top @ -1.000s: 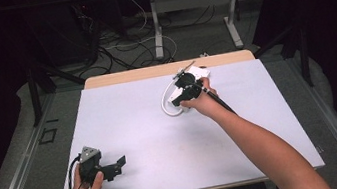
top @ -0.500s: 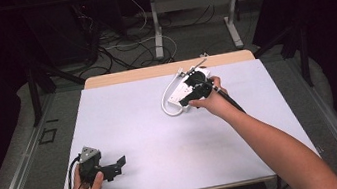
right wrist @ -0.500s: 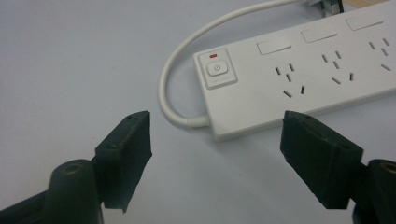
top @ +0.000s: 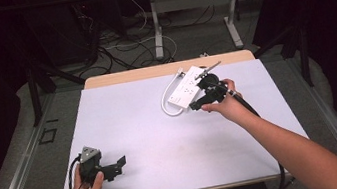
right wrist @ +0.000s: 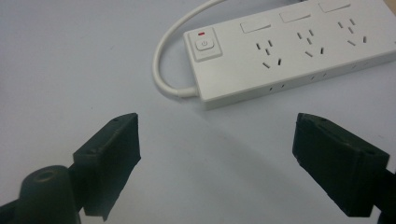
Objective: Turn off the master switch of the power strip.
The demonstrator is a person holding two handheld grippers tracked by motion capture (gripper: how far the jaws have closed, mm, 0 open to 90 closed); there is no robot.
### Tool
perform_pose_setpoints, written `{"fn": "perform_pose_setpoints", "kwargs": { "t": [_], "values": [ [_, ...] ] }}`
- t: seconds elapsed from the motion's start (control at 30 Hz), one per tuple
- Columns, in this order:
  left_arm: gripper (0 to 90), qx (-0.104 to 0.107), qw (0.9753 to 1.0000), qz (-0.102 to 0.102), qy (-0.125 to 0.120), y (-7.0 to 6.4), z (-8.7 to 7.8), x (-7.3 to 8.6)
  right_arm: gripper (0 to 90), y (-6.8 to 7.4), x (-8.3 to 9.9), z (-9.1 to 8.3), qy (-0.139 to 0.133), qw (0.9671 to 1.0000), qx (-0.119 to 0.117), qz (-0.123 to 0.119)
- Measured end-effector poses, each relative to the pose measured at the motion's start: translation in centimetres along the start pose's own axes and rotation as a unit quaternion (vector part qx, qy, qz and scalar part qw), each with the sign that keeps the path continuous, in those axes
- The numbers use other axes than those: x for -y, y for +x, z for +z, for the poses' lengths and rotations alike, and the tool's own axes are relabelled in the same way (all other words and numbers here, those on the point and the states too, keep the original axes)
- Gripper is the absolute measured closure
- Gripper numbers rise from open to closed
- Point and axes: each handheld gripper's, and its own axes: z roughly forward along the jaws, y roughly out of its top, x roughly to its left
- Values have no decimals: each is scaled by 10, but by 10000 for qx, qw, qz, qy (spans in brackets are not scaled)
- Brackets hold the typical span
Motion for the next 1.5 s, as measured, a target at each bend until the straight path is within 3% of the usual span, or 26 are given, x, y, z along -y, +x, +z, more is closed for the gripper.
{"fn": "perform_pose_setpoints", "kwargs": {
  "t": [0.17,0.3,0.37,0.5,0.67,1.1,1.5],
  "values": [
    [5,1,10000,0,4,0,0,0,113,1,12,-9,-11,9999,16,-113],
    [5,0,10000,34,21,0,0,0,88,3,23,-13,-18,9999,104,-101],
    [5,-8,10000,34,24,0,0,0,82,5,29,-14,4,10000,39,-51],
    [5,-12,10000,36,16,-1,1,0,0,7,44,-13,-4,9999,76,-104],
    [5,-4,10000,43,29,-1,0,0,0,8,64,-14,-34,9999,94,-82],
    [5,-23,10000,28,42,-1,1,0,0,-8,118,-28,-187,9995,228,82],
    [5,-17,10000,23,77,-1,1,0,0,-19,153,-50,-431,9970,577,293]
  ]
}}
